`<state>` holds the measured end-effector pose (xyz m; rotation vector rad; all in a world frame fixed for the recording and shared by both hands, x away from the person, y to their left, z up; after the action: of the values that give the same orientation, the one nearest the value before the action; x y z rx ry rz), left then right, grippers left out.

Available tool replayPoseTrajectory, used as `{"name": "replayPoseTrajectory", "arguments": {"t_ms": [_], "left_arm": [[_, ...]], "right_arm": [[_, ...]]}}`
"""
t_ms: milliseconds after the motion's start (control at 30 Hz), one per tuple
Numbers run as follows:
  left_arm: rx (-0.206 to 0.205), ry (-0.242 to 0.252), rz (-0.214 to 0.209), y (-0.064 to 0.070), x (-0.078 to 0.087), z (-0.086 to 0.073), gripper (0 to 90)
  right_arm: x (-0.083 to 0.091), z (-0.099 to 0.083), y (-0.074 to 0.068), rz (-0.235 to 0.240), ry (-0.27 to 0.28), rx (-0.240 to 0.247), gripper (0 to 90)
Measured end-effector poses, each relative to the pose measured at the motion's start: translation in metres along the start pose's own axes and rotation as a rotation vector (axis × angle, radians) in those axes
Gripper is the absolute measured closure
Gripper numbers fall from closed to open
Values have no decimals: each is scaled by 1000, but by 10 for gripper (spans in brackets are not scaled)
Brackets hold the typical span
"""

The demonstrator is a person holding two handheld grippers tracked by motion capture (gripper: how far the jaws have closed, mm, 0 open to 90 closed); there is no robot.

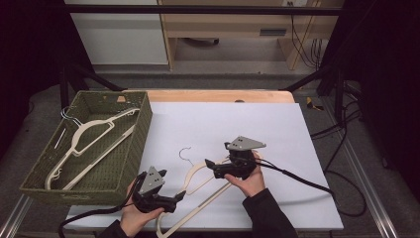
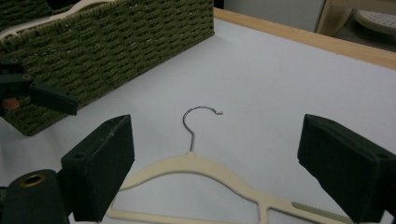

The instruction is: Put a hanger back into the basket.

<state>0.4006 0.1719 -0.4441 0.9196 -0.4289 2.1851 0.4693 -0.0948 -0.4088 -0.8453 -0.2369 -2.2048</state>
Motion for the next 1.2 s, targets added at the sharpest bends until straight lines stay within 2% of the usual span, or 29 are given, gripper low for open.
{"name": "replayPoseTrajectory", "arguments": {"t_ms": [233,333,400,533,600,667,700,833,867,900,967,1100,1200], "left_arm": [[-10,-6,11,1,-3,-3,85],[0,-4,18,0,-4,-5,88],[31,19,-26,-2,-5,-8,109],[112,51,-18,-15,-4,-15,152],[137,59,-16,-20,-3,-21,162],[130,25,2,-19,-6,-24,157],[116,19,11,-19,-6,-25,149],[104,41,-7,-17,-3,-26,144],[100,38,-13,-18,-3,-26,142],[100,32,-18,-18,-3,-27,131],[95,18,-13,-19,-4,-30,124],[98,9,-15,-21,-4,-32,94],[99,10,-16,-21,-4,-32,94]], "right_arm": [[-26,4,-9,12,-32,12,160],[-35,6,-11,12,-40,10,172],[-42,8,-13,22,-46,12,181],[-57,10,-14,20,-77,19,210],[-65,10,-15,21,-97,17,240],[-74,11,-16,15,-119,13,272],[-77,11,-16,5,-134,28,291],[-93,11,-20,-11,-190,48,354],[-97,11,-21,-18,-206,57,366],[-101,11,-22,-27,-220,38,389],[-108,11,-22,-43,-254,59,423],[-119,11,-24,-45,-280,51,513],[-123,10,-20,-54,-299,43,593]]}}
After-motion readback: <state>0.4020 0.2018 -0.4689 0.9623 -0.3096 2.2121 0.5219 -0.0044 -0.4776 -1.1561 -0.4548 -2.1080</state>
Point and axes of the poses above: each handheld gripper's, and its own axes: x roughly backward along the jaws, z roughly out of its top, y roughly to its right, the point moved 1 cm from there along -x, roughly forward along the jaws, and after that the axes turned 13 degrees about -y, right-handed, at the moved point
